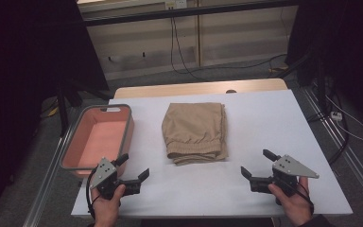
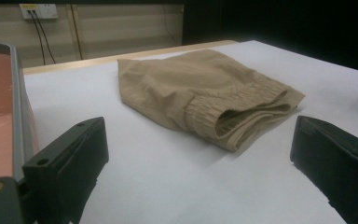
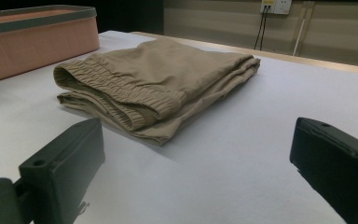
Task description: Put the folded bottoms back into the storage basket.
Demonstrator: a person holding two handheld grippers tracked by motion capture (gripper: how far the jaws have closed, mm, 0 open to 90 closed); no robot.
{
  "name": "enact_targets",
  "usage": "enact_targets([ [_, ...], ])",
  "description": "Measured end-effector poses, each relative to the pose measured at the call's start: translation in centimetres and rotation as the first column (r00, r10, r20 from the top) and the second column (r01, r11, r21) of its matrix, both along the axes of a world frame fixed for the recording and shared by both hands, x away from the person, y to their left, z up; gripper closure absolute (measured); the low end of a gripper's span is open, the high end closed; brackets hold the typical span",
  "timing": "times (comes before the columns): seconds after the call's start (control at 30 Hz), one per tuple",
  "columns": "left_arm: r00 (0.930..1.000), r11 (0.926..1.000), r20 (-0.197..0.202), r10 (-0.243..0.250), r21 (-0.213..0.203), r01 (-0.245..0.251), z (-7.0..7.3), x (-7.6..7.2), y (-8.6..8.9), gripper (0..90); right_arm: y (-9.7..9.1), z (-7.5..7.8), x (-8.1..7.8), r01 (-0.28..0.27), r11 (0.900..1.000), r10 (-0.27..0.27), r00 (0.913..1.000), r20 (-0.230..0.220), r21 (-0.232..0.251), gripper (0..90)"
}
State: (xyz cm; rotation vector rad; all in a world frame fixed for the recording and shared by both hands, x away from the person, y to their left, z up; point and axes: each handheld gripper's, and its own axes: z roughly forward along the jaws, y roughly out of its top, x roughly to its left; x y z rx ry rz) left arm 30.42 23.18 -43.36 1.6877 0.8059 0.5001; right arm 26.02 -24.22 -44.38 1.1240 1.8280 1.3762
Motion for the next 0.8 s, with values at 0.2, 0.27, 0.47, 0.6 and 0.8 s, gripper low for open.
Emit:
enact_targets([
  [0.2, 0.9999, 0.9996, -0.009, -0.014, 0.023, 0.014, -0.2, 0.1, -0.3, 4.2, 0.4, -0.1, 0.3, -0.018, 0.9998, 0.018, 0.9998, -0.013, 0.007, 2.7],
  [0.27, 0.9997, 0.9994, -0.012, -0.020, 0.027, 0.020, -0.2, 0.1, -0.4, 4.2, 0.6, 0.0, 0.4, -0.015, 0.9999, 0.015, 0.9999, -0.006, 0.000, 2.7],
  [0.47, 0.9996, 0.9989, -0.011, -0.027, 0.039, 0.027, -0.2, 0.2, -0.4, 4.3, 1.6, 0.0, 0.8, -0.037, 0.9993, 0.037, 0.9993, -0.006, -0.007, 2.7],
  [0.6, 0.9996, 0.9986, -0.005, -0.029, 0.045, 0.029, -0.2, 0.1, -0.6, 4.4, 1.8, 0.1, 0.8, -0.045, 0.9990, 0.045, 0.9990, -0.007, -0.003, 2.7],
  [0.8, 0.9997, 0.9987, -0.017, -0.018, 0.048, 0.019, -0.3, 0.3, -0.6, 4.4, 2.2, 0.7, 1.1, -0.075, 0.9972, 0.075, 0.9970, -0.020, 0.007, 3.4],
])
